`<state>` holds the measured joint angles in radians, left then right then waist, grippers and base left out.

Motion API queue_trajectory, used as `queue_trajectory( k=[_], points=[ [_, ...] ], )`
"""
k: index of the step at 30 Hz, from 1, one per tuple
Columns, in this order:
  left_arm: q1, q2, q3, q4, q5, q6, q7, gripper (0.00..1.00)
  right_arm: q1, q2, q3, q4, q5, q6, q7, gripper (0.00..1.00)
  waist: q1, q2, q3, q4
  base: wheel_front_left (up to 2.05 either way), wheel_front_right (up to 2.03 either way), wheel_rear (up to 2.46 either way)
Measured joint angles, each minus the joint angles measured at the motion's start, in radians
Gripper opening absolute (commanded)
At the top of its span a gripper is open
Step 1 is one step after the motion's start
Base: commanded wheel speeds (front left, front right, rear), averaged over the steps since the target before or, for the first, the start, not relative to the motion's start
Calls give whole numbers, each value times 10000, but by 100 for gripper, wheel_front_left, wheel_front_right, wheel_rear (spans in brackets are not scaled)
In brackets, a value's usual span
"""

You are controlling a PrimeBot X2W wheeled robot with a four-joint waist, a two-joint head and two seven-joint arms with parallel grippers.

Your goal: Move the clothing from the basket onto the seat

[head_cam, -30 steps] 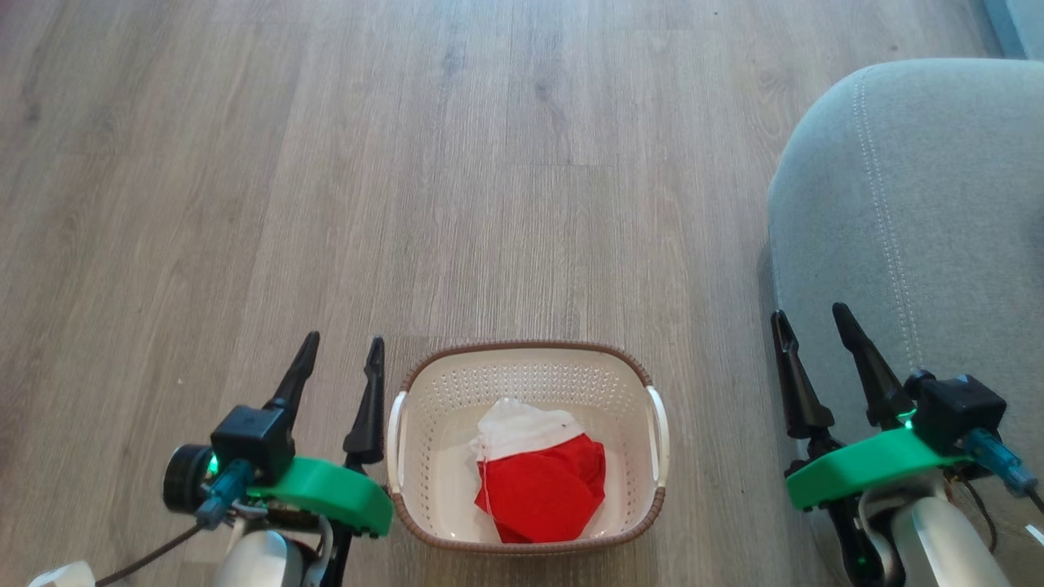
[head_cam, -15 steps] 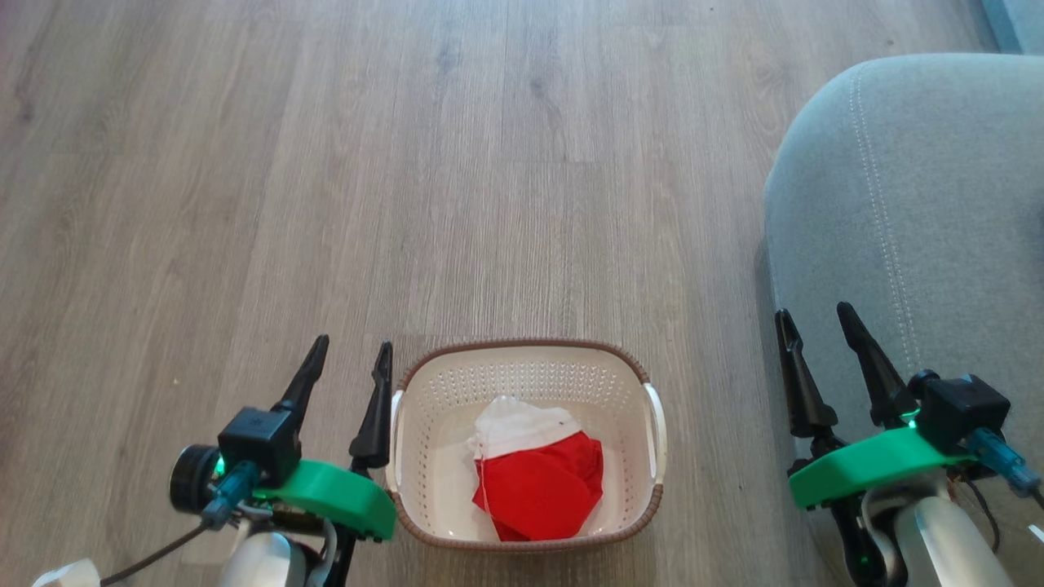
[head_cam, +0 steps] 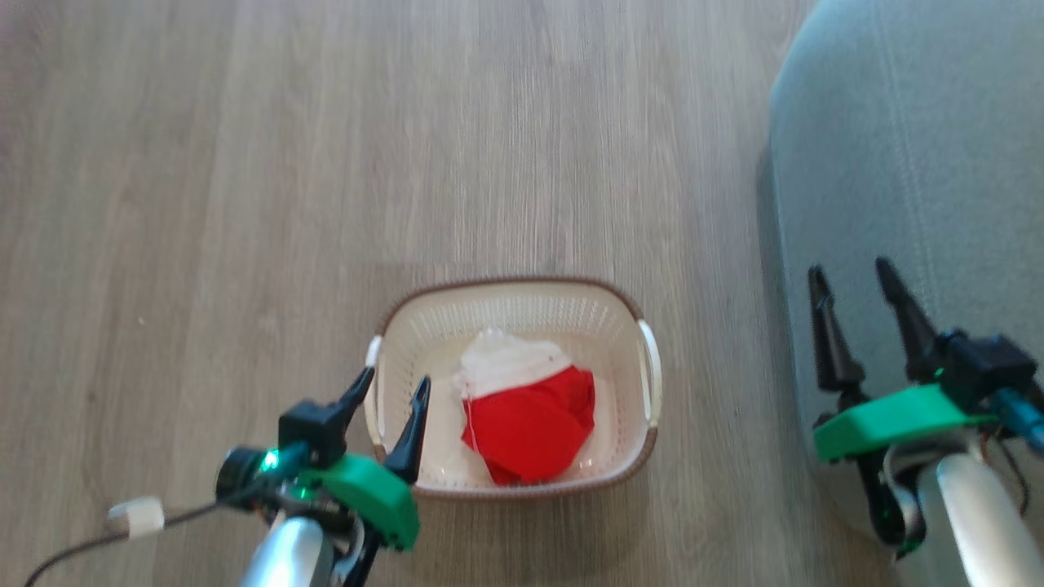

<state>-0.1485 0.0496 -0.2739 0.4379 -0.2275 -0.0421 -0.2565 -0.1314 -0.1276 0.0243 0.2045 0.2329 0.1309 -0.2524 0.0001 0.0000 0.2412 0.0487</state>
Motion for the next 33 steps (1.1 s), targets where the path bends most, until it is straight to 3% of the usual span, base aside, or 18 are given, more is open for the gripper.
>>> queue_trajectory(
  k=[9,20,33],
  points=[
    [-2057,-36,-481,2010,290,-253,0,100,-1006,127,-111,-485,-543,0,0,100,3,0,1912,-424,0,0,0],
    [-4635,-58,-763,4863,1254,-351,0,100,-1724,472,171,-1457,-844,0,0,100,2,-1,4211,-1441,0,0,0],
    [-7170,441,-1565,7940,2140,-527,100,100,-2406,662,1103,-2102,-506,0,0,100,1,-1,6206,-2609,0,0,0]
  ],
)
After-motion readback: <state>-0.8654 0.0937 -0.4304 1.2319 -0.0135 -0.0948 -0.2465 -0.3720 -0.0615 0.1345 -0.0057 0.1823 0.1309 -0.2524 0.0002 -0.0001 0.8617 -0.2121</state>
